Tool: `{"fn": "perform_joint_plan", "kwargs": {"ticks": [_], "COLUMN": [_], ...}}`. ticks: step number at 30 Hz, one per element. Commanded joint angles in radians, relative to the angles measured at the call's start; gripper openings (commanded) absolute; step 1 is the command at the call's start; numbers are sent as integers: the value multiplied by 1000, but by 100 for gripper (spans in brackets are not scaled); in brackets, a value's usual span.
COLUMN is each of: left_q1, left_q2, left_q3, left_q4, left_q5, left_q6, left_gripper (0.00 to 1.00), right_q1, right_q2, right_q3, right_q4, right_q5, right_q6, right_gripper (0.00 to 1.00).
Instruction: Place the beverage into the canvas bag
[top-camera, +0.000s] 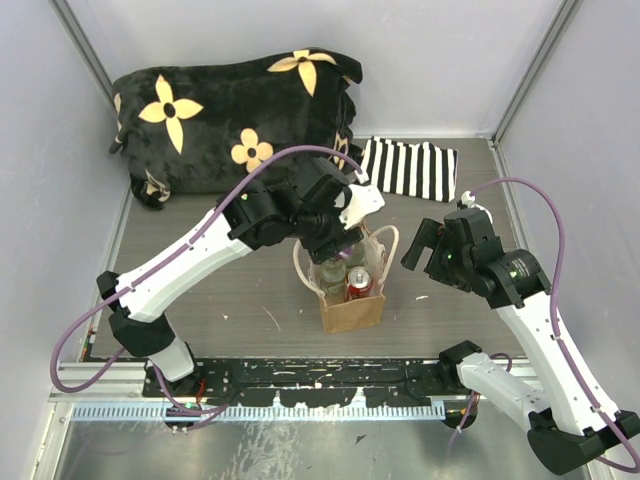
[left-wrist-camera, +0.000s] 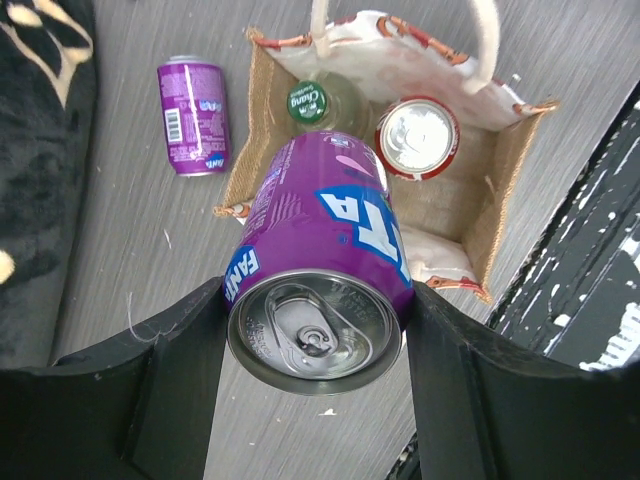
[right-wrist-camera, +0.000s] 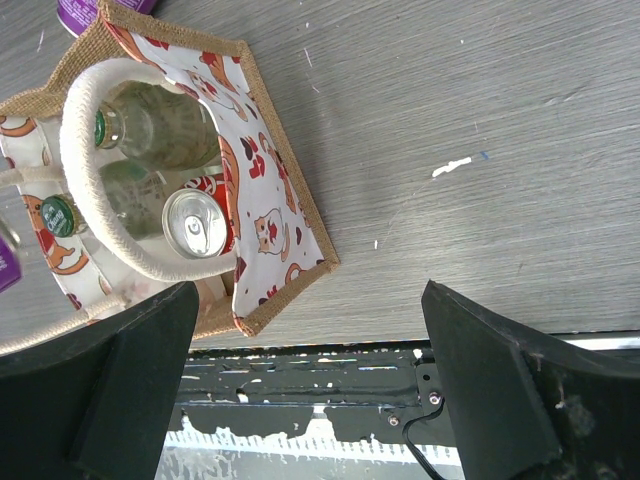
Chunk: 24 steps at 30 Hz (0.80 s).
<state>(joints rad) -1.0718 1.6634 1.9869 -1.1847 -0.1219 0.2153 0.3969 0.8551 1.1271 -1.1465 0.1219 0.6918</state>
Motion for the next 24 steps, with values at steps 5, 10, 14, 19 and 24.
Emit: {"fn": "perform_joint_plan", "kwargs": {"ticks": [5, 10, 14, 19, 24], "left_q1": [-35, -56, -68, -68, -67], "left_q2": [-41, -49, -45, -49, -50], "left_q3": [-1, -72, -110, -188, -266], "left_q4": [26, 39, 48, 87, 135], "left_q5": [88, 121, 128, 117, 96], "left_q6": [-25, -31, -28, -18, -5], "left_gripper": [0, 0, 0, 0, 0], "right_q1": [-2, 0, -1, 0, -1], "right_q2": [-16, -16, -18, -16, -14], "right_q3": [2, 13, 15, 19, 24], "right_q4": [11, -4, -12, -18, -25], "right_q5": [18, 24, 30, 33, 37], "right_q6": [17, 14, 14, 14, 12], "right_gripper": [100, 100, 100, 100, 100]}}
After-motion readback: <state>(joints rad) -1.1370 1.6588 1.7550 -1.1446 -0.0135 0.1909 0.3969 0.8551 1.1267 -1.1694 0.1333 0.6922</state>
